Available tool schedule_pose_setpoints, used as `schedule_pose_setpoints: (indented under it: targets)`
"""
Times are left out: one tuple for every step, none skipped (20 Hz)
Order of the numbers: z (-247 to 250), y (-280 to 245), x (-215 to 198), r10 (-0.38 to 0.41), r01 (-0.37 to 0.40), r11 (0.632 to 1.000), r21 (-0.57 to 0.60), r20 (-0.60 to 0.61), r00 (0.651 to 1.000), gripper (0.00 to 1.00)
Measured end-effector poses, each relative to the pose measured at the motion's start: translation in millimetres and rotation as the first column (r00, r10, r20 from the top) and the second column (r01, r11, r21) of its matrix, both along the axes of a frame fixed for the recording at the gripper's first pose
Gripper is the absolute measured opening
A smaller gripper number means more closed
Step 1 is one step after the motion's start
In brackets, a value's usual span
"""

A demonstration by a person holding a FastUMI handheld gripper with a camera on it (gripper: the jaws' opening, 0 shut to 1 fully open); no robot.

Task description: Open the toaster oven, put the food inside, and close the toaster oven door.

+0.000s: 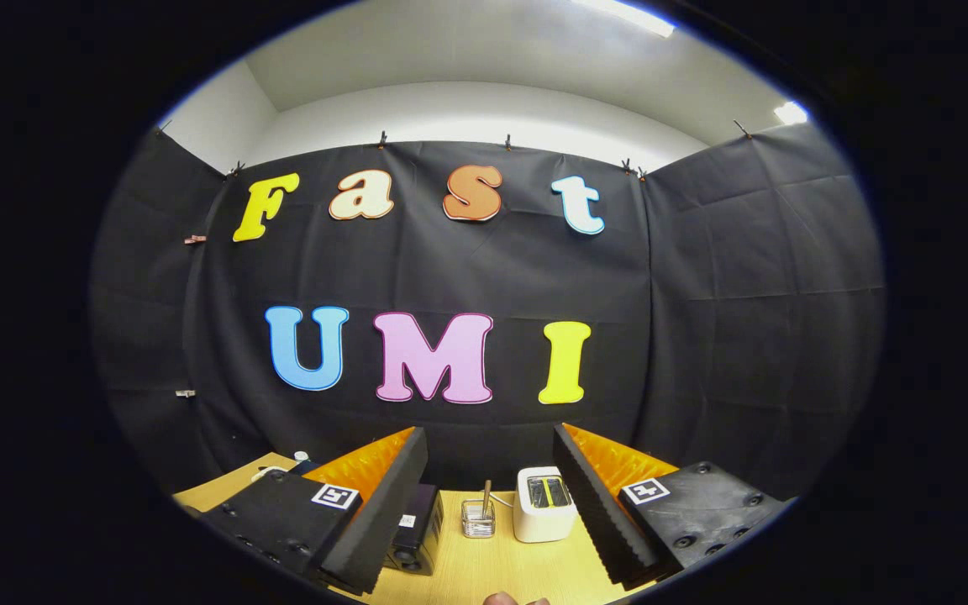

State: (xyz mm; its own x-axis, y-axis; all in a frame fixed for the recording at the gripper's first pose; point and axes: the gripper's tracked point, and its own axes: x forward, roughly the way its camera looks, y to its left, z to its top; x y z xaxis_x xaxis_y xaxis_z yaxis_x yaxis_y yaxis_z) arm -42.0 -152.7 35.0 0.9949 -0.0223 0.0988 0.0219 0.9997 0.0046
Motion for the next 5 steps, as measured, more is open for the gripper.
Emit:
schedule_pose_setpoints:
  targets:
    - [-1.1,0.0,1.4,0.000,0.000,1.000,0.001,-0.004,1.000,0.98]
    - [-2.9,-0.3,2.2,0.000,0.000,1.000,0.006,-0.010,1.000,0.98]
    - [-4.1,-0.7,3.2,0.000,0.000,1.000,0.011,-0.013,1.000,0.98]
    - [-6.0,-2.0,3.7,-0.004,0.005,1.000,0.015,-0.019,1.000,0.98]
    - [-8.2,-3.5,4.4,-0.005,0.005,1.000,0.019,-0.026,1.000,0.98]
